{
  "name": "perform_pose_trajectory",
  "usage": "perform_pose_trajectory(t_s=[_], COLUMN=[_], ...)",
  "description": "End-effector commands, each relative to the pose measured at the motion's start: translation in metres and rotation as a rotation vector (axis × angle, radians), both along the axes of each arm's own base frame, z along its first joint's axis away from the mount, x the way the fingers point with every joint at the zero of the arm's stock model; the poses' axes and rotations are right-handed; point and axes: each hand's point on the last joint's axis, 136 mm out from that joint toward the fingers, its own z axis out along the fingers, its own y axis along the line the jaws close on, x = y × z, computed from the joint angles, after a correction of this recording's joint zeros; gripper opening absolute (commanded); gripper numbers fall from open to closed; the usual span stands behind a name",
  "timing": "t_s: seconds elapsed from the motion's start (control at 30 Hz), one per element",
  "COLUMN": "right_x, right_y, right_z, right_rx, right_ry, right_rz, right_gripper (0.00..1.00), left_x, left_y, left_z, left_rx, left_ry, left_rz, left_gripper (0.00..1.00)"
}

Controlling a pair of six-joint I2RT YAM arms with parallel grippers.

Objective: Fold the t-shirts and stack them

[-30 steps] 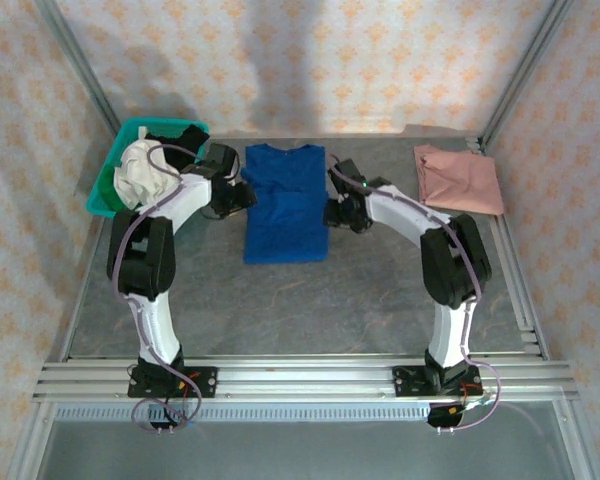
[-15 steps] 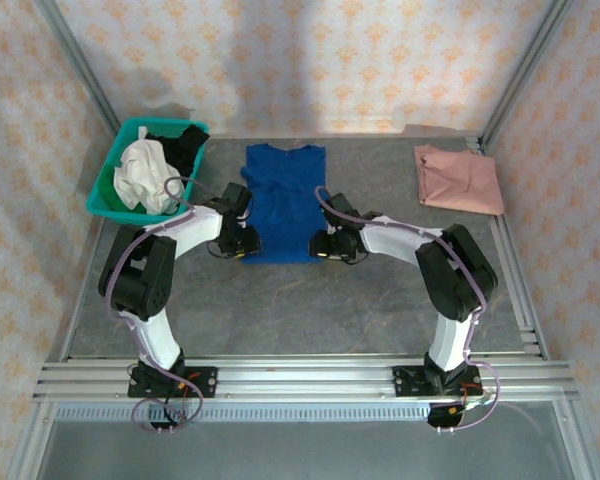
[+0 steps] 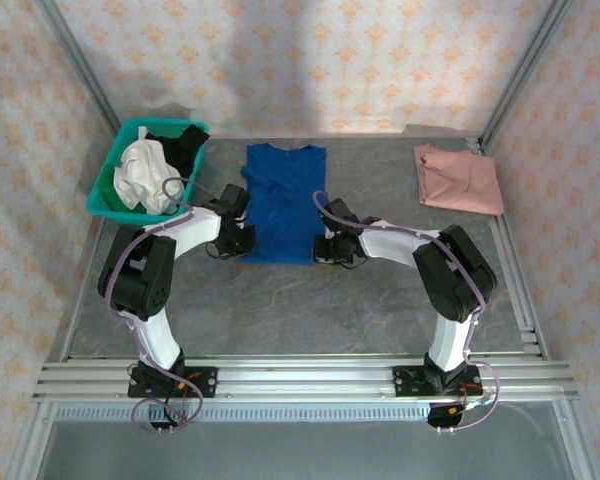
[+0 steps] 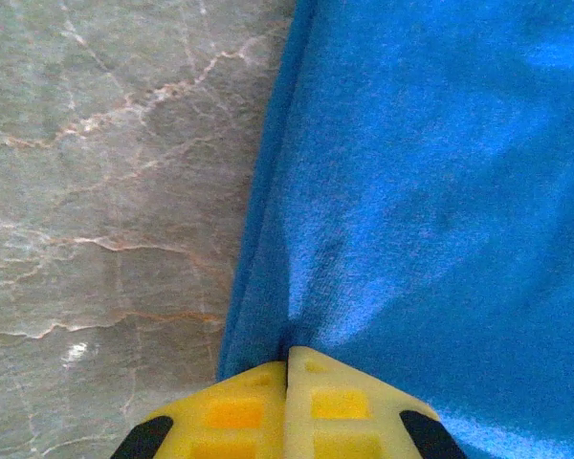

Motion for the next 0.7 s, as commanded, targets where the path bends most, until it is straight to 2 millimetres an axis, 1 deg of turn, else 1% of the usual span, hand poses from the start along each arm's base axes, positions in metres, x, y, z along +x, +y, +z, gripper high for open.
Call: perform_pose_trajectory(t_s=[0.0, 0.1, 0.2, 0.27, 0.33, 0.4, 0.43, 0.47, 0.5, 0.53, 0.57, 0.6, 0.67], right_x=[-0.007, -0.012, -0.023, -0.031, -0.038, -0.046, -0.05, -0.052, -0.052, -0.049, -0.045, -0.038, -0.024], right_y=[-0.019, -0.032, -0.042, -0.049, -0.058, -0.06, -0.057, -0.056, -0.056, -0.057, -0.058, -0.057, -0.053], right_z=[-0.007, -0.003, 0.005, 0.008, 0.004, -0.002, -0.004, -0.004, -0.002, 0.002, 0.007, 0.015, 0.031], right_rx=[-0.08, -0.1, -0.114, -0.137, -0.172, -0.173, -0.161, -0.157, -0.16, -0.169, -0.173, -0.171, -0.163], right_ry=[0.02, 0.035, 0.032, 0.037, 0.055, 0.087, 0.105, 0.114, 0.111, 0.098, 0.079, 0.052, -0.005], right_rz=[-0.01, -0.032, -0.029, -0.012, -0.01, -0.002, 0.009, 0.015, 0.015, 0.005, -0.003, -0.012, -0.03], right_gripper=[0.0, 0.0, 0.0, 0.0, 0.0, 0.0, 0.0, 0.03, 0.09, 0.18, 0.2, 0.21, 0.35], left_x=[-0.006, -0.015, -0.027, -0.037, -0.046, -0.052, -0.054, -0.053, -0.052, -0.049, -0.046, -0.042, -0.029], left_y=[0.01, 0.008, 0.006, 0.008, 0.008, 0.01, 0.01, 0.011, 0.012, 0.012, 0.011, 0.011, 0.01], left_z=[0.006, 0.007, 0.006, 0.001, -0.002, -0.004, -0.003, 0.0, 0.005, 0.011, 0.018, 0.026, 0.039], left_rx=[0.016, -0.01, -0.047, -0.058, -0.073, -0.071, -0.07, -0.065, -0.064, -0.064, -0.066, -0.065, -0.063], left_ry=[-0.02, -0.026, -0.035, -0.033, -0.031, -0.027, -0.025, -0.031, -0.039, -0.056, -0.072, -0.091, -0.134], left_rz=[0.008, 0.008, 0.022, 0.039, 0.04, 0.045, 0.045, 0.046, 0.047, 0.048, 0.049, 0.051, 0.06], left_gripper=[0.0, 0.0, 0.0, 0.0, 0.0, 0.0, 0.1, 0.21, 0.24, 0.27, 0.31, 0.38, 0.44])
